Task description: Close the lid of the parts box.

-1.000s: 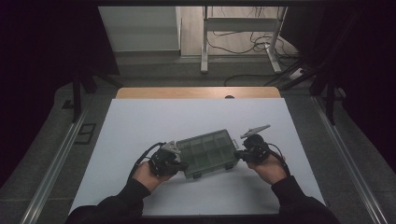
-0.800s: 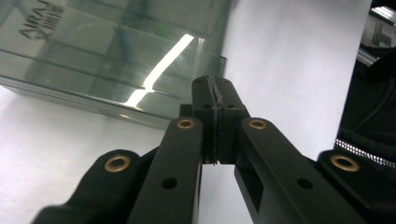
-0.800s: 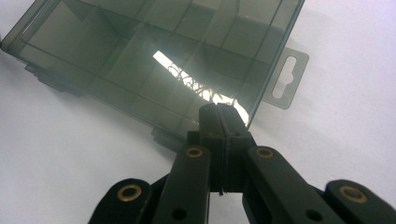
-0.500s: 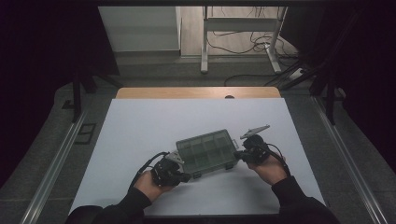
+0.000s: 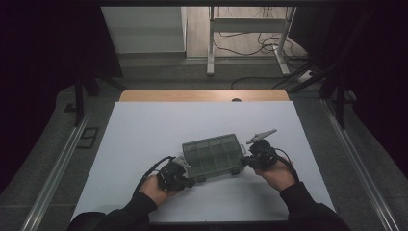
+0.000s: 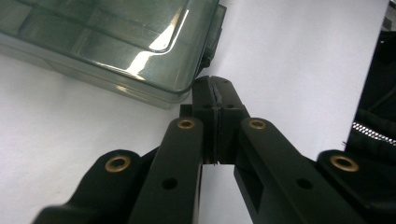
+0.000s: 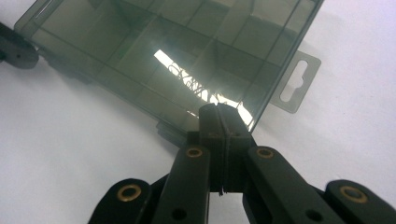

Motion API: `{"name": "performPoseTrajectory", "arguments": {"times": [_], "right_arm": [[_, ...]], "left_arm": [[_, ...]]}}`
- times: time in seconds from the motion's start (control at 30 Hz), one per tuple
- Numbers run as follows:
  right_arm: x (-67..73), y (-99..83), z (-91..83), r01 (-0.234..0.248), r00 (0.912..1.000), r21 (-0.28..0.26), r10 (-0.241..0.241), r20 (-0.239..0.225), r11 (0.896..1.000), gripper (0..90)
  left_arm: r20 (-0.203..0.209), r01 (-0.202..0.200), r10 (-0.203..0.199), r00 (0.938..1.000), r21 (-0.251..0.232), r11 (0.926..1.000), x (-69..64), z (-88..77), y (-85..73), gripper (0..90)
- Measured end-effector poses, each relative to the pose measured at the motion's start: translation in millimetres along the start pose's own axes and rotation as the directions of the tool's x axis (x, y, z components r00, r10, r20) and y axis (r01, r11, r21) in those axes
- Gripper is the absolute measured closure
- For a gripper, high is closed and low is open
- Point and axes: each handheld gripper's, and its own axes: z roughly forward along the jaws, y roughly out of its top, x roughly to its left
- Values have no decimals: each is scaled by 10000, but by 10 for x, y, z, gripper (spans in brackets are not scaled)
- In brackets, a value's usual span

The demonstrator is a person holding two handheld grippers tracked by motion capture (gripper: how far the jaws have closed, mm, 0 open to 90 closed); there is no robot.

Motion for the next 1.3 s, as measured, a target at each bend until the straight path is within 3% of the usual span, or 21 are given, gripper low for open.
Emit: {"name": "performPoseTrajectory", "arguments": {"times": [0.6,0.7,0.97,1.3], "right_arm": [[12,17,20,119,9998,-7,-119,-159,9999,887],[9,17,22,122,9998,-24,-122,-159,9999,886],[7,17,22,129,9998,-31,-129,-156,9999,874],[27,23,19,93,9998,-117,-96,-191,9999,771]], "left_arm": [[-772,140,-144,9969,-54,9999,169,-20,44,898],[-993,41,-30,9951,109,9999,186,16,54,898],[-932,11,-3,9956,81,10000,163,13,70,896],[-612,-21,12,9981,-151,9999,122,-60,60,856]]}}
